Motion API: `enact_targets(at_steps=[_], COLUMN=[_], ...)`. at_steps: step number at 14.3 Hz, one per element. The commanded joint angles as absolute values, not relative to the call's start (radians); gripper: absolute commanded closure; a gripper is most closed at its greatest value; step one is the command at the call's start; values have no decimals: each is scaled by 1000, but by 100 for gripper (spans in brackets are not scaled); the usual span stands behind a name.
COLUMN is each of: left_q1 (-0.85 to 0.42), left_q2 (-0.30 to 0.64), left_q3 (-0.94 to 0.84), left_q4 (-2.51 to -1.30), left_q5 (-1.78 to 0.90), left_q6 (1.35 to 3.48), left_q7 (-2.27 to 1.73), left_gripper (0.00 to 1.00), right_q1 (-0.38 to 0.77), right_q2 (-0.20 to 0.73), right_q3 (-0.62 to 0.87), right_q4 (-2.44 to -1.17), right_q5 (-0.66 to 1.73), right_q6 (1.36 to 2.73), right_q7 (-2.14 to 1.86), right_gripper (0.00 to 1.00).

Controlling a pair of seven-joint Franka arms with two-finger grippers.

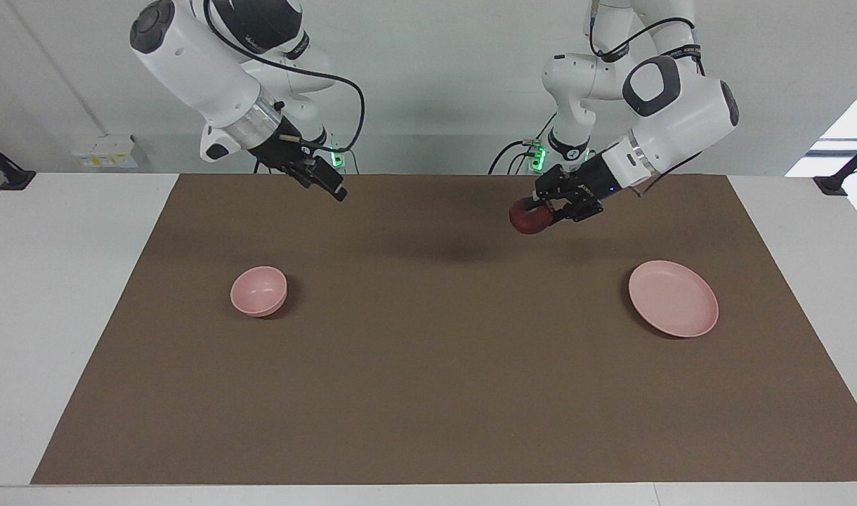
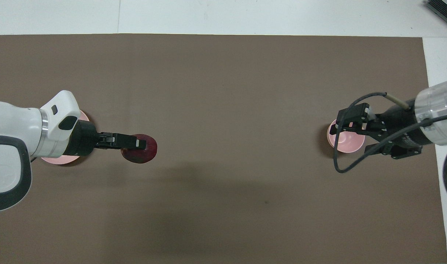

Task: Move apple from plate to bowl
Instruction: 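Lift the apple with the left gripper while the right gripper approaches it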

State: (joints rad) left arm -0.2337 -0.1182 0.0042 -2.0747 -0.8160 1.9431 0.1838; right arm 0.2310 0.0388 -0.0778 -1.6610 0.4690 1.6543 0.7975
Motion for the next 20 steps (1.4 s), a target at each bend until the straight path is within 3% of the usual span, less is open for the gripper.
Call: enact_targets(at_steps=[1,9,13,20], left_q1=[-290,-448,-517,-535], left_q2=[-152,-153,-149,-144], left_q3=[15,12,12,-5], left_q4=[-2095,-2103,-2108,-2106], left_q5=[-908,-1028,-1055,-1054], left_q6=[1943,2202,2350,2395], left_q7=[146,41,12,-23], left_gripper=[100,100,100,100], right_q1=[270,350,377,400], right_q2=[84,149,137,132], right_q3=[-80,-78,-78,-78], right_q4=[-1666,-1721,-1769,-1773], right_q5=[584,876,939,977], right_q6=[1730,1885,1870,1882], right_q7=[949,1177,1200,1203], right_gripper=[0,0,0,0])
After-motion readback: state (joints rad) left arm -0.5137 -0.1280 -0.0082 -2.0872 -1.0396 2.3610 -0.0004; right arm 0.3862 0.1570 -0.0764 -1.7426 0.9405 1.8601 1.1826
